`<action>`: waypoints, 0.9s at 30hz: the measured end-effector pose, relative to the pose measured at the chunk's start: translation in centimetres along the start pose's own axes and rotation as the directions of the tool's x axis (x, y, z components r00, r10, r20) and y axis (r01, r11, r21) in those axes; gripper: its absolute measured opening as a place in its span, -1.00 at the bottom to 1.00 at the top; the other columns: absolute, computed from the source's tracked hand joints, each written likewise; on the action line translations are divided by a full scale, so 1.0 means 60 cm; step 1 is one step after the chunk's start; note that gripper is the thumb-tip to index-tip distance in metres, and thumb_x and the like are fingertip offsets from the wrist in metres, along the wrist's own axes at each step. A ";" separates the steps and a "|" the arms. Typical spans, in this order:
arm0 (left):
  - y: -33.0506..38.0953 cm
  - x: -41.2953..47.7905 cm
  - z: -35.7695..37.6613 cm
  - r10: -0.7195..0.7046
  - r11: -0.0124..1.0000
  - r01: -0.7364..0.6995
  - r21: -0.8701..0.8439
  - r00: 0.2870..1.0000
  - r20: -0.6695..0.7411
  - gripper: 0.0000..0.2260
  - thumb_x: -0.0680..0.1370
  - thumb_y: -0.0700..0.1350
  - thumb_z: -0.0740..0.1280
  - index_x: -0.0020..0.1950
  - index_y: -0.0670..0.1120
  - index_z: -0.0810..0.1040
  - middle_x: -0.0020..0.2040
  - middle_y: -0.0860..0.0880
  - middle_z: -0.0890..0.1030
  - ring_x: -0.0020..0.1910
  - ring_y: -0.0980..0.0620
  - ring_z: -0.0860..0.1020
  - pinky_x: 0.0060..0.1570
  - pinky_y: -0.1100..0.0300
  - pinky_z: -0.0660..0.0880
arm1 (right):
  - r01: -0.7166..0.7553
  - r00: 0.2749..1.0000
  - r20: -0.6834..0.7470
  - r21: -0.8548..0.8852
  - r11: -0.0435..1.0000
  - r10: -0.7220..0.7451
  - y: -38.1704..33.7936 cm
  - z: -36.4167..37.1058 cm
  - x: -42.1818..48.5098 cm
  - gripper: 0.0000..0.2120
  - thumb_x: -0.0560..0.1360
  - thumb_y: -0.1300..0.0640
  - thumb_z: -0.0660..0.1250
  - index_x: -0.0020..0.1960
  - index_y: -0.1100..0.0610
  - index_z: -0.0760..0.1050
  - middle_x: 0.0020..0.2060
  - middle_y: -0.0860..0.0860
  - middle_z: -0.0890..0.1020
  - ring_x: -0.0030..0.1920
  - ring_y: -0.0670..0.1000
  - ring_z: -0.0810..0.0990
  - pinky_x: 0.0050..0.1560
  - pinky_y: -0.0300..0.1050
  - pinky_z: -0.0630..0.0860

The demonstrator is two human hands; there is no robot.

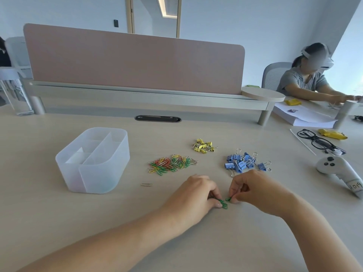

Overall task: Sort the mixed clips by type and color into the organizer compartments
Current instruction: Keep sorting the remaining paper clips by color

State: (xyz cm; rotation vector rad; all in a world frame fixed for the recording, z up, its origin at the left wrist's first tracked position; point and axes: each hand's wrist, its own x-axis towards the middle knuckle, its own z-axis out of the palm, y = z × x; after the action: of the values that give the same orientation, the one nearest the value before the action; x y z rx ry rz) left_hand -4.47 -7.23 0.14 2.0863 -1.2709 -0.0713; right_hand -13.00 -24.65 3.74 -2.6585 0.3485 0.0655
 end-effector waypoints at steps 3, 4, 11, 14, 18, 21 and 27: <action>-0.002 0.003 0.005 0.100 0.989 -0.101 0.112 0.995 0.013 -0.88 0.54 -0.06 0.40 0.01 -0.07 0.64 -0.05 0.01 0.56 0.04 0.08 0.40 0.03 0.21 0.38 | -0.026 0.999 -0.027 -0.062 0.998 0.024 0.000 -0.005 -0.002 -0.89 0.42 0.19 0.48 -0.22 0.00 0.63 -0.33 -0.11 0.62 -0.39 -0.30 0.49 -0.32 -0.42 0.40; -0.003 0.004 0.007 0.144 0.975 -0.147 0.166 0.989 0.031 -0.88 0.57 -0.08 0.36 0.03 -0.09 0.63 -0.02 -0.01 0.56 0.06 0.05 0.39 0.05 0.19 0.37 | -0.033 0.999 -0.028 -0.077 0.996 0.031 -0.001 -0.006 -0.002 -0.90 0.42 0.18 0.48 -0.22 0.00 0.63 -0.32 -0.12 0.62 -0.38 -0.28 0.49 -0.31 -0.42 0.40; -0.019 0.013 0.017 0.315 0.876 -0.322 0.359 0.946 0.078 -0.88 0.62 -0.17 0.27 0.02 -0.17 0.58 -0.03 -0.10 0.55 0.04 -0.07 0.44 0.00 0.06 0.47 | -0.051 0.999 -0.014 -0.159 0.986 0.050 -0.007 -0.005 -0.003 -0.84 0.45 0.16 0.45 -0.23 -0.06 0.57 -0.25 -0.12 0.63 -0.27 -0.22 0.53 -0.26 -0.38 0.44; -0.017 0.013 0.025 0.355 0.830 -0.346 0.438 0.933 0.065 -0.92 0.48 -0.26 0.43 -0.13 -0.15 0.55 -0.17 -0.08 0.53 -0.12 -0.07 0.50 -0.20 0.08 0.55 | -0.046 0.999 0.011 -0.241 0.969 0.050 -0.011 -0.001 -0.001 -0.78 0.48 0.17 0.40 -0.25 -0.11 0.50 -0.26 -0.16 0.60 -0.18 -0.17 0.56 -0.17 -0.31 0.49; -0.010 0.018 0.032 0.370 0.787 -0.351 0.507 0.927 0.068 -0.68 0.17 -0.20 0.64 -0.32 -0.06 0.50 -0.34 0.01 0.48 -0.33 0.04 0.50 -0.49 0.27 0.45 | -0.023 0.999 0.024 -0.382 0.924 0.035 -0.020 0.008 0.001 -0.69 0.52 0.23 0.30 -0.25 -0.14 0.40 -0.26 -0.20 0.53 -0.04 -0.07 0.57 -0.03 -0.19 0.51; -0.016 0.016 0.027 0.372 0.801 -0.344 0.490 0.927 0.044 -0.73 0.24 -0.26 0.59 -0.29 -0.09 0.51 -0.32 -0.02 0.49 -0.28 0.00 0.52 -0.41 0.20 0.52 | -0.021 1.000 0.001 -0.394 0.919 0.024 -0.024 0.015 0.004 -0.76 0.54 0.25 0.24 -0.10 -0.08 0.50 -0.16 -0.14 0.58 0.00 -0.04 0.55 -0.03 -0.20 0.47; -0.065 0.008 -0.015 0.261 0.824 -0.219 0.523 0.965 -0.007 -0.73 0.32 -0.33 0.52 -0.27 -0.08 0.46 -0.28 -0.01 0.47 -0.23 -0.01 0.52 -0.32 0.12 0.55 | -0.022 0.998 -0.065 -0.348 0.937 0.000 -0.023 0.029 0.014 -0.83 0.56 0.23 0.24 0.03 0.00 0.52 -0.09 -0.12 0.55 -0.01 -0.04 0.51 -0.08 -0.22 0.42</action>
State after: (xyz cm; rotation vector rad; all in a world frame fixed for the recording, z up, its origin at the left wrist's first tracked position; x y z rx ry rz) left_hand -0.91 -6.04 -1.27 2.3116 -1.6276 0.5212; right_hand -11.79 -22.90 2.70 -3.0161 0.4051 0.0493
